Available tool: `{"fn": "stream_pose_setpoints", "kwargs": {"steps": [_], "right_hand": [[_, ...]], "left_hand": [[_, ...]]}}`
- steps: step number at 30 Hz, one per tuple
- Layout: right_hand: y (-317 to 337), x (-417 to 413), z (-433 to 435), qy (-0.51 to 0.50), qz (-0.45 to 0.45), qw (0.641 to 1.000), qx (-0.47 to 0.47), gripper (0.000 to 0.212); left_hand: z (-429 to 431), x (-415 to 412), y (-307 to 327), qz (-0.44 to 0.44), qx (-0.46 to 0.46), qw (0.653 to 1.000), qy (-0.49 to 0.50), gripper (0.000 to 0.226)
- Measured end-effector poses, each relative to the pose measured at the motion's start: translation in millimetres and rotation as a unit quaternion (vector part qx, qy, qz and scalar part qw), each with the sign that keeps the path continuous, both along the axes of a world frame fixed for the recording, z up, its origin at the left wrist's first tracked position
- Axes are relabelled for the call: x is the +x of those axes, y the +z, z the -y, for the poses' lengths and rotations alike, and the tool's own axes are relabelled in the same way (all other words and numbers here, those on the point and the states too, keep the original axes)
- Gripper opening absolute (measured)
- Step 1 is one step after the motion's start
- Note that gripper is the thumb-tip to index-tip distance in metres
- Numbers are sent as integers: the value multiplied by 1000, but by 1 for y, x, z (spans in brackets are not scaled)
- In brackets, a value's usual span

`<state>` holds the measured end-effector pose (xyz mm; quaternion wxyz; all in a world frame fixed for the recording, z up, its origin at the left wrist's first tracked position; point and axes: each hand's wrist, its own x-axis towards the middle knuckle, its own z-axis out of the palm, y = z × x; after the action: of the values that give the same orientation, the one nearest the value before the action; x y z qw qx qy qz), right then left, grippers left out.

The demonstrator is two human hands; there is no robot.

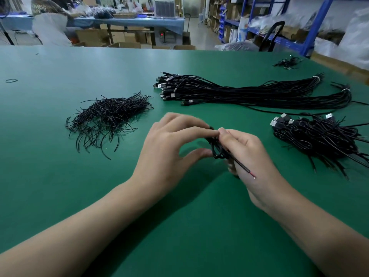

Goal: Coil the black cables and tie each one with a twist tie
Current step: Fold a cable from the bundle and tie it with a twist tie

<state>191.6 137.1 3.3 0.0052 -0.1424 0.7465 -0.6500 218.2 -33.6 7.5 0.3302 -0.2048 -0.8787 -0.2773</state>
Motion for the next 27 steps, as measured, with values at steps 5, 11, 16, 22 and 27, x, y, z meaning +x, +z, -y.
{"fn": "stream_pose_setpoints", "kwargs": {"steps": [5, 11, 16, 22, 27], "right_hand": [[-1, 6, 2, 21, -16, 1000, 9, 52], [-1, 4, 4, -1, 11, 1000, 19, 46], [0, 9, 5, -57, -150, 983, 93, 48], [9, 14, -2, -111, -315, 928, 163, 47], [10, 12, -2, -106, -310, 933, 151, 49]], "left_hand": [[4, -1, -2, -43, -16, 999, -29, 18], [0, 3, 0, -38, 28, 998, -32, 11], [-7, 5, 3, 186, 264, 942, -87, 9], [-18, 10, 11, 342, 459, 792, -211, 28], [-15, 10, 9, 324, 482, 780, -231, 34]]}}
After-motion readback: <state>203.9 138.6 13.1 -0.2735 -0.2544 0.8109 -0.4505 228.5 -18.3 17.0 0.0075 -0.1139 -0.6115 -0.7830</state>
